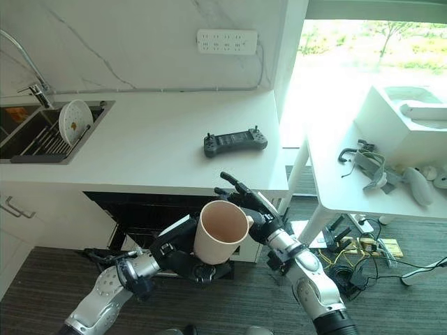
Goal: Place the dishes in the dishwasher.
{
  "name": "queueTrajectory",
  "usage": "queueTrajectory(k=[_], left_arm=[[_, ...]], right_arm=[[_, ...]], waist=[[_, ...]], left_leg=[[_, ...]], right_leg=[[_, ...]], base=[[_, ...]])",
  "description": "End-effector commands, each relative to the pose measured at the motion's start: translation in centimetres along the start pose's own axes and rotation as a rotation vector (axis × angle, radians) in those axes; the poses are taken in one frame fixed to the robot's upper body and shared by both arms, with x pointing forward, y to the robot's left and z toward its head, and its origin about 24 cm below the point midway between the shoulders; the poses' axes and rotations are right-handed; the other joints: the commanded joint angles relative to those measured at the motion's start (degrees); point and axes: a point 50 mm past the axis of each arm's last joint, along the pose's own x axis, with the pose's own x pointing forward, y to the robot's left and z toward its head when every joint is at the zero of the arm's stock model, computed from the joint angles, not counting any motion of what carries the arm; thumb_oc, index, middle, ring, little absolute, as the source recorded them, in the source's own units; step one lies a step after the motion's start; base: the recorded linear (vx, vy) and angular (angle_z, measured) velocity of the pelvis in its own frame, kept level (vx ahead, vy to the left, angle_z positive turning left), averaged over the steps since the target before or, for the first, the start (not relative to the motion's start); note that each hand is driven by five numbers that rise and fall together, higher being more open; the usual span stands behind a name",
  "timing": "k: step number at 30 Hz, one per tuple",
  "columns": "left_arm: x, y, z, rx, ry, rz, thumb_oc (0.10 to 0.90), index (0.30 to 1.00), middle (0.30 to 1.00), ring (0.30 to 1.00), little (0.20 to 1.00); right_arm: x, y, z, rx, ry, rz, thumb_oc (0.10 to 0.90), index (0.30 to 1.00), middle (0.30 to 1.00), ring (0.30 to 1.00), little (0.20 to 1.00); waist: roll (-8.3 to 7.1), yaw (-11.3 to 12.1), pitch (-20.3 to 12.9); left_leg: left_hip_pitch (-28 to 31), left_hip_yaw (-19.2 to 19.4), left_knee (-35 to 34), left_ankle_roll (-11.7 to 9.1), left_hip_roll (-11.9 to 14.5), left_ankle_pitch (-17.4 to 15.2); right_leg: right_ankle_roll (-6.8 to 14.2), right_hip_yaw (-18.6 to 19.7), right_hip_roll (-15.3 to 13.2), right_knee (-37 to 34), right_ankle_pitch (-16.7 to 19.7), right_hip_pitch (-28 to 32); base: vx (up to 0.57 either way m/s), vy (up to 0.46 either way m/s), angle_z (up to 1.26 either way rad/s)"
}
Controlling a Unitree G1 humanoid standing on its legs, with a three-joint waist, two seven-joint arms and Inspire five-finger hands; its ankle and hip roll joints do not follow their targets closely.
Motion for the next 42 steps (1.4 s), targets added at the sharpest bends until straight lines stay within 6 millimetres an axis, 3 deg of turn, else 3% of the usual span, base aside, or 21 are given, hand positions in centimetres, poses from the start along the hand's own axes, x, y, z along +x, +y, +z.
queueTrajectory(k=[1, 7, 12, 17, 27, 38, 42], left_arm=[[0.9, 3.3, 7.9, 0.13, -0.446, 0.192, 0.4, 0.3, 0.3, 0.3, 0.3], [-0.1, 3.7, 7.8, 0.186, -0.436, 0.289, 0.4, 0.3, 0.3, 0.3, 0.3], [-0.2, 3.7, 7.8, 0.213, -0.442, 0.294, 0.4, 0.3, 0.3, 0.3, 0.3], [-0.2, 3.7, 8.0, 0.222, -0.453, 0.302, 0.4, 0.3, 0.3, 0.3, 0.3], [-0.8, 4.0, 8.1, 0.203, -0.46, 0.354, 0.4, 0.3, 0.3, 0.3, 0.3], [-2.2, 4.7, 7.3, 0.219, -0.425, 0.533, 0.4, 0.3, 0.3, 0.3, 0.3], [-3.4, 5.3, 7.6, 0.253, -0.431, 0.588, 0.4, 0.3, 0.3, 0.3, 0.3]], right_arm=[[-0.1, 2.5, 0.8, 0.021, -0.076, 0.222, 0.8, 0.9, 0.9, 0.9, 0.9], [-0.9, 3.2, 0.9, 0.148, -0.104, 0.326, 0.8, 0.9, 0.9, 0.9, 0.9], [-1.2, 5.2, -1.2, 0.361, -0.014, 0.507, 0.8, 0.9, 0.9, 0.9, 0.9], [-1.9, 5.8, -3.0, 0.5, 0.048, 0.56, 0.8, 0.9, 0.9, 0.9, 0.9], [-4.5, 4.2, -4.9, 0.57, 0.086, 0.473, 0.8, 0.9, 0.9, 0.9, 0.9], [-5.8, 3.2, -4.9, 0.574, 0.051, 0.4, 0.8, 0.9, 0.9, 0.9, 0.9], [-7.5, 1.9, -4.7, 0.532, 0.079, 0.409, 0.8, 0.9, 0.9, 0.9, 0.9]], waist=[[-1.36, -0.7, -3.0], [-1.28, -0.8, -3.3], [-1.41, -0.3, -3.2], [-1.57, -0.1, -3.4], [-2.26, -0.7, -2.9], [-2.43, -1.0, -2.3], [-2.9, -1.0, -2.2]], left_leg=[[-0.8, -2.0, 4.6, 1.2, 1.2, -10.6], [-1.4, -1.9, 4.6, 1.0, 1.5, -10.4], [-1.2, -2.1, 4.6, 0.9, 1.6, -10.5], [-1.1, -2.2, 4.6, 0.8, 1.7, -10.5], [-1.1, -2.3, 4.6, 0.8, 1.6, -10.4], [-1.1, -2.0, 4.6, 0.9, 1.7, -10.3], [-1.3, -1.9, 4.6, 0.7, 1.9, -10.2]], right_leg=[[0.9, -3.0, 0.6, -0.8, -7.4, 3.1], [1.0, -3.0, 0.7, -0.8, -7.5, 2.6], [1.1, -3.5, 0.5, -0.8, -7.8, 3.0], [1.2, -4.0, 0.4, -0.8, -7.8, 3.3], [1.4, -4.0, 0.6, -0.8, -7.6, 3.2], [1.4, -4.0, 0.5, -0.8, -7.5, 3.1], [1.4, -4.2, 0.4, -0.8, -7.4, 3.0]], base=[[0.0, 0.0, 0.0], [0.0, 0.0, 0.0], [0.0, 0.0, 0.0], [0.0, -0.004, 0.01], [0.0, -0.013, 0.03], [0.0, -0.001, 0.0], [0.0, 0.0, 0.0]])
